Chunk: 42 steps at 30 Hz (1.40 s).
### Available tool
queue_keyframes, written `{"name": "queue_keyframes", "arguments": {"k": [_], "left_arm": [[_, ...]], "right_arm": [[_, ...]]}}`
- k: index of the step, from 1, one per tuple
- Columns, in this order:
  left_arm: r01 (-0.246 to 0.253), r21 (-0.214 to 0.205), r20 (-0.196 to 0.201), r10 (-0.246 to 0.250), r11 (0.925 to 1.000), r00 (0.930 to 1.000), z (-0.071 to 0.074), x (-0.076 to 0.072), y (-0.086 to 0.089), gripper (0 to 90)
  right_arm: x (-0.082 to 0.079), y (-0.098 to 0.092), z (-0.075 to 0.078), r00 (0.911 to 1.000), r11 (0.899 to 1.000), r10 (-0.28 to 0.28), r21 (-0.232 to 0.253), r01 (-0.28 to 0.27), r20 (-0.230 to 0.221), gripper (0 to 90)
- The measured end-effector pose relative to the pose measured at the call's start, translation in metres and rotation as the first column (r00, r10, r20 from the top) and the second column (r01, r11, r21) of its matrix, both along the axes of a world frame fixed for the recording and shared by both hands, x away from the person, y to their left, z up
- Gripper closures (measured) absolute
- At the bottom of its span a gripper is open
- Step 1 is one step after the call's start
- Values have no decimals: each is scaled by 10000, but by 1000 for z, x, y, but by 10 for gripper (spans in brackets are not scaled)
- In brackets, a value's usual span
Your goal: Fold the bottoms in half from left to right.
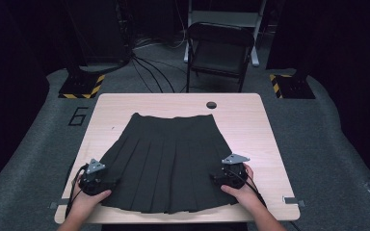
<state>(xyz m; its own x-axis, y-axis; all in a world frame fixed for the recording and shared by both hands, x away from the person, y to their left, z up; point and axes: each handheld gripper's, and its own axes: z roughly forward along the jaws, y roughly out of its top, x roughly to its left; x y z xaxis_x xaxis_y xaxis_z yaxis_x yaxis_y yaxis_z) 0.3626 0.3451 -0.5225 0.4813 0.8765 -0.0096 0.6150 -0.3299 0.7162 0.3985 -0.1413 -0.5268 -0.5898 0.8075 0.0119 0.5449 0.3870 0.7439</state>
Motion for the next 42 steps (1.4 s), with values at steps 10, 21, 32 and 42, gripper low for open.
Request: {"name": "queue_keyframes", "arguments": {"k": [10,21,32,42], "left_arm": [[-336,-449,-458,315,9984,9985,7,0,6,340],[-729,-1214,-499,673,9899,9965,17,5,10,349],[-568,-1046,-763,489,9929,9959,31,18,2,339],[-664,-1410,-553,592,9878,9967,46,37,-4,385]], "right_arm": [[2,0,3,9997,9998,68,-162,-72,-224,167],[-1,-1,12,9980,9991,255,-326,-275,-587,358],[-4,6,25,9891,9954,616,-642,-707,-1338,392],[-3,8,40,9894,9989,457,-31,-465,-1381,413]]}}
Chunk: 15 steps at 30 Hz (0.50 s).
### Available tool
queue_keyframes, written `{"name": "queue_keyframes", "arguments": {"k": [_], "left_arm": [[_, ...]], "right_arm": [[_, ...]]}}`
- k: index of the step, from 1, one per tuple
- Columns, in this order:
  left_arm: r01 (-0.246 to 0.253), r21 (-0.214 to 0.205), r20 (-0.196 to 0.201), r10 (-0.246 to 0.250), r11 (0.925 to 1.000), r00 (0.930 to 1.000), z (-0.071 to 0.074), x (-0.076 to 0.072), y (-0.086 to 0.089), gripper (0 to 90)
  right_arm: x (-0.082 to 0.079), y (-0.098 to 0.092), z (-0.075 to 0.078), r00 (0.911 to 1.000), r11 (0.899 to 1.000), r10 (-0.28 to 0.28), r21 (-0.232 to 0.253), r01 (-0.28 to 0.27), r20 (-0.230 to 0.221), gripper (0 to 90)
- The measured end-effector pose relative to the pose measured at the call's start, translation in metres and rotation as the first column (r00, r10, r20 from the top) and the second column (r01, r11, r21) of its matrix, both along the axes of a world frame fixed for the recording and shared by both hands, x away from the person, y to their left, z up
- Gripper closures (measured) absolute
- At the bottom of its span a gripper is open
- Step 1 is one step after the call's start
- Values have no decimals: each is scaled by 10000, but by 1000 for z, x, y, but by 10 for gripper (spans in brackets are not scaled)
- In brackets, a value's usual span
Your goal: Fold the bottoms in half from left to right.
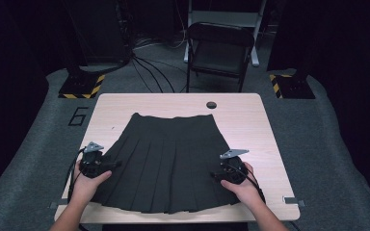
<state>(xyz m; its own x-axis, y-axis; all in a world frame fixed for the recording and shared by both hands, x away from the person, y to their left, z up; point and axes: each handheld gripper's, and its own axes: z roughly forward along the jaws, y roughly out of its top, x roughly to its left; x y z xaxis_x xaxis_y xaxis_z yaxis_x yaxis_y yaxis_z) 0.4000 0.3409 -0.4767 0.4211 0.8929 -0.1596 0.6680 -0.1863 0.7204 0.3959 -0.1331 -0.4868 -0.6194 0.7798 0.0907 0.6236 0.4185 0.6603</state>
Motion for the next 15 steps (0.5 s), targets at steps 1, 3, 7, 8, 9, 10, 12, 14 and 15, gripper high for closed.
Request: {"name": "queue_keyframes", "arguments": {"k": [1,3,7,8,9,10,12,14,15], "left_arm": [[-108,1,140,108,9999,9998,0,2,-1,393],[-99,92,83,98,9999,9999,2,5,0,403],[-437,-157,189,440,9989,9989,1,11,2,408],[-525,-154,244,528,9985,9983,0,12,3,414],[-604,-48,299,606,9982,9977,-1,12,3,422],[-643,14,273,643,9979,9976,-3,12,4,431],[-672,168,259,668,9976,9974,-7,11,6,442],[-713,222,229,708,9972,9972,-11,10,7,471],[-679,276,199,673,9973,9975,-12,10,8,472]], "right_arm": [[0,-1,0,9999,9999,-72,103,72,-83,419],[1,-2,0,9998,10000,-23,4,23,-216,428],[-1,-1,-2,10000,9998,64,-178,-64,10,437],[-2,-1,-3,10000,9997,39,-238,-38,57,439],[-3,1,-5,10000,9999,-85,-123,85,42,442],[-3,0,-6,9999,9998,46,-193,-43,123,444],[-5,3,-9,9997,9997,49,-247,-43,241,440],[-7,3,-12,9983,9991,221,-366,-201,530,441],[-7,4,-13,9990,9994,158,-310,-145,429,440]]}}
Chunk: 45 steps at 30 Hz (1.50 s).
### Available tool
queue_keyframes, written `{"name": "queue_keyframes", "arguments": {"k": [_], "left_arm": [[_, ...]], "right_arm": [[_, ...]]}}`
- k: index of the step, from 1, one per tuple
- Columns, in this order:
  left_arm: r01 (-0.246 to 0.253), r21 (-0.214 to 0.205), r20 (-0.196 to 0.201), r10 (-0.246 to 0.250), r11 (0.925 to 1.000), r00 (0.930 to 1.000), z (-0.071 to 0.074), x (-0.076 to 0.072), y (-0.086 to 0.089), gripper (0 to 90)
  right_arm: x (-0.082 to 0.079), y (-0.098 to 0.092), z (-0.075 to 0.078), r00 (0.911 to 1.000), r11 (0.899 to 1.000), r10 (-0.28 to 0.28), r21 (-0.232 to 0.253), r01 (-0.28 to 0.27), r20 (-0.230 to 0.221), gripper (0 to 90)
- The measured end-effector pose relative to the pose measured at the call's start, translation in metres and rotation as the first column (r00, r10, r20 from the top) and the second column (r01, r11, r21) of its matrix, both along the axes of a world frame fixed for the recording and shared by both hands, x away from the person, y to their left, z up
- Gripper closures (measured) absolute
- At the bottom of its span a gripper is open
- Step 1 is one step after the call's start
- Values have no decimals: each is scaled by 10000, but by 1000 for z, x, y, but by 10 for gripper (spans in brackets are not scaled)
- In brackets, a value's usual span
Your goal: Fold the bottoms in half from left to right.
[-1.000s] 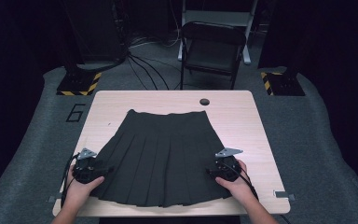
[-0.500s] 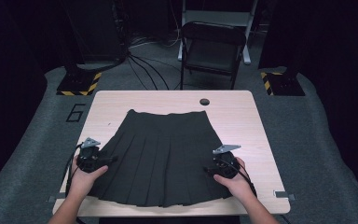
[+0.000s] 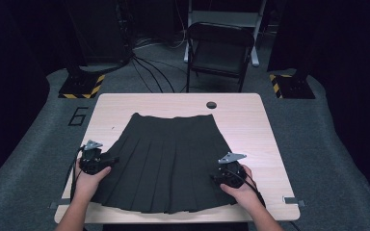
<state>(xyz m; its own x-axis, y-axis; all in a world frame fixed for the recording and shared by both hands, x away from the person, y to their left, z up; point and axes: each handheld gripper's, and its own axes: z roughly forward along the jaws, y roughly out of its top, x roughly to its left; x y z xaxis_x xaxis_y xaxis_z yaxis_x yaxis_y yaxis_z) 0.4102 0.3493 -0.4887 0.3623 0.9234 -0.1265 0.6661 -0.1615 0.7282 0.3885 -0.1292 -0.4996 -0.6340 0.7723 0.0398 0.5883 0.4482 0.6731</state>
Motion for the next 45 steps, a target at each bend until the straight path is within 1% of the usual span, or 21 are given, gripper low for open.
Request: {"name": "queue_keyframes", "arguments": {"k": [1,2,4,7,8,9,11,13,14,15,19,20,21,23,28,32,35,36,37,40,45], "left_arm": [[-45,66,79,44,10000,10000,-1,0,1,472],[-67,82,188,66,9999,9998,-2,0,2,472],[-108,52,76,108,9999,9999,-4,-1,5,473],[-239,345,55,237,9991,9997,-4,-1,10,474],[-353,338,138,349,9988,9993,-5,-1,11,474],[-480,326,212,473,9983,9987,-5,-1,13,473],[-495,372,94,492,9981,9987,-5,-1,18,470],[-596,310,256,588,9977,9979,-7,0,20,469],[-538,334,103,535,9980,9985,-8,1,23,469],[-601,222,120,598,9979,9981,-10,2,23,469],[-756,-76,-200,755,9971,9969,-18,7,27,469],[-811,-79,-170,810,9967,9966,-20,8,27,469],[-659,35,-294,660,9978,9974,-21,9,29,469],[-746,-98,-257,743,9972,9969,-23,9,27,471],[-765,3,-50,765,9971,9971,-26,10,27,484],[-702,119,-142,704,9975,9974,-27,11,25,496],[-685,204,-87,686,9974,9976,-30,13,23,500],[-614,256,-241,620,9978,9978,-29,13,23,502],[-683,228,-107,686,9974,9976,-30,14,22,505],[-767,153,-110,768,9969,9970,-30,15,22,507],[-705,94,-467,709,9975,9964,-27,23,22,503]], "right_arm": [[1,-1,-1,9999,9999,165,-47,-165,3,440],[1,-1,-3,9999,9999,109,16,-109,133,439],[0,0,-3,10000,10000,45,28,-45,34,438],[1,-3,-4,9999,10000,-43,-48,44,116,436],[1,-4,-5,9999,9999,-67,-75,68,144,435],[1,-4,-5,9998,9998,-194,14,194,-1,434],[3,-8,-7,9999,10000,32,-56,-31,130,431],[4,-8,-8,9999,10000,-81,-2,81,60,429],[4,-9,-9,9999,10000,-53,2,53,96,428],[4,-10,-9,9999,9999,-94,-63,94,-48,427],[5,-11,-10,9997,9997,-222,32,222,-60,423],[6,-12,-11,9999,9999,-142,-13,142,-77,422],[6,-11,-11,9995,9995,-272,170,275,-138,419],[6,-13,-11,9997,9997,-192,164,194,-160,416],[6,-12,-12,9995,9995,-241,193,245,-211,411],[6,-10,-12,9993,9993,-290,244,296,-235,407],[6,-10,-12,9994,9992,-280,270,286,-226,407],[6,-10,-12,9994,9993,-266,257,271,-227,406],[6,-10,-12,9994,9993,-265,261,270,-220,406],[6,-10,-12,9995,9995,-223,217,228,-222,405],[6,-11,-11,9995,9993,-240,298,245,-190,405]]}}
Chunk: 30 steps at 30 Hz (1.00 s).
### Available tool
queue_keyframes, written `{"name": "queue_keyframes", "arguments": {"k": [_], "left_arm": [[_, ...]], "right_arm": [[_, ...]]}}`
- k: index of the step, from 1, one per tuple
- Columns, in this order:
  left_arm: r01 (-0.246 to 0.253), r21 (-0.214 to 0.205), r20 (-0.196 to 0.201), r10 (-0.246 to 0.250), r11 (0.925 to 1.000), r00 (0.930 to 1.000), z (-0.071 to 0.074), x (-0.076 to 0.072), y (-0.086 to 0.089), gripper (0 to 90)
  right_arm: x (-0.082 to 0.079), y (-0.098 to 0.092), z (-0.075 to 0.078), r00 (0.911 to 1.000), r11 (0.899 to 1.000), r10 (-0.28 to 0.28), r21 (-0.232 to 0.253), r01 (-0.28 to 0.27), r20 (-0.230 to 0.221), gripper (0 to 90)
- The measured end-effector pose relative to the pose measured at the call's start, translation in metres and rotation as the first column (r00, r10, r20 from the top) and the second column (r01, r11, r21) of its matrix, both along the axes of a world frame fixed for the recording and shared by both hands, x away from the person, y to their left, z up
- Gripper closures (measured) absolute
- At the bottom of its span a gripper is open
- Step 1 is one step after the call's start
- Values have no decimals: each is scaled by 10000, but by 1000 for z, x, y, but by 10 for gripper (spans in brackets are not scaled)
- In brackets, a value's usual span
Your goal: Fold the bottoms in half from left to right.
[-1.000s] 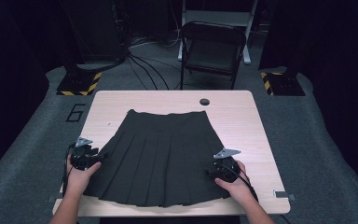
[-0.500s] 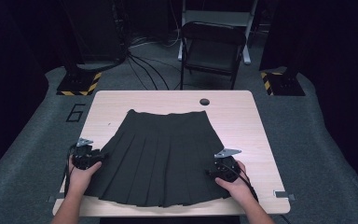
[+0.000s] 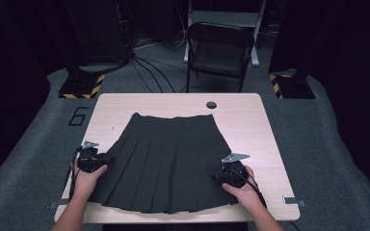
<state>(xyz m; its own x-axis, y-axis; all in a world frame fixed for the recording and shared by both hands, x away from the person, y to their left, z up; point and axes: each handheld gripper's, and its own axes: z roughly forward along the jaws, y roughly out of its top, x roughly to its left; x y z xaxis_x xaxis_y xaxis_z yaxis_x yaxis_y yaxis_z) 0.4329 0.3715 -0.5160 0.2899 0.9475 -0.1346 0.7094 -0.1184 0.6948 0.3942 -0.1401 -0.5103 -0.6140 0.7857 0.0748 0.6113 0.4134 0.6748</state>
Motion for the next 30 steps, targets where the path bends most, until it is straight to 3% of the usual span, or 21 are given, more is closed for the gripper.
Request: {"name": "queue_keyframes", "arguments": {"k": [2,7,11,13,17,20,24,30], "left_arm": [[101,196,18,-101,9998,9999,0,5,-2,505],[-27,44,252,26,10000,9997,-2,11,-5,505],[87,141,95,-89,9999,9999,0,21,-9,505],[86,-5,100,-86,10000,9999,0,25,-12,505],[258,229,-30,-257,9994,9997,1,34,-19,504],[170,305,126,-173,9994,9998,0,37,-22,525],[26,152,129,-28,9999,9999,0,38,-22,598],[-59,299,224,52,9995,9997,1,37,-21,751]], "right_arm": [[0,0,0,10000,10000,20,19,-20,1,404],[0,0,0,9999,9999,131,7,-131,47,401],[1,0,-1,9999,9999,105,9,-105,-33,401],[2,1,-2,10000,10000,22,84,-21,-31,399],[2,0,-2,10000,10000,84,-12,-84,-44,399],[2,0,-2,9999,10000,84,26,-84,-58,398],[1,-1,-3,9999,9999,99,12,-99,-104,398],[1,-1,-2,9999,10000,22,40,-21,-161,401]]}}
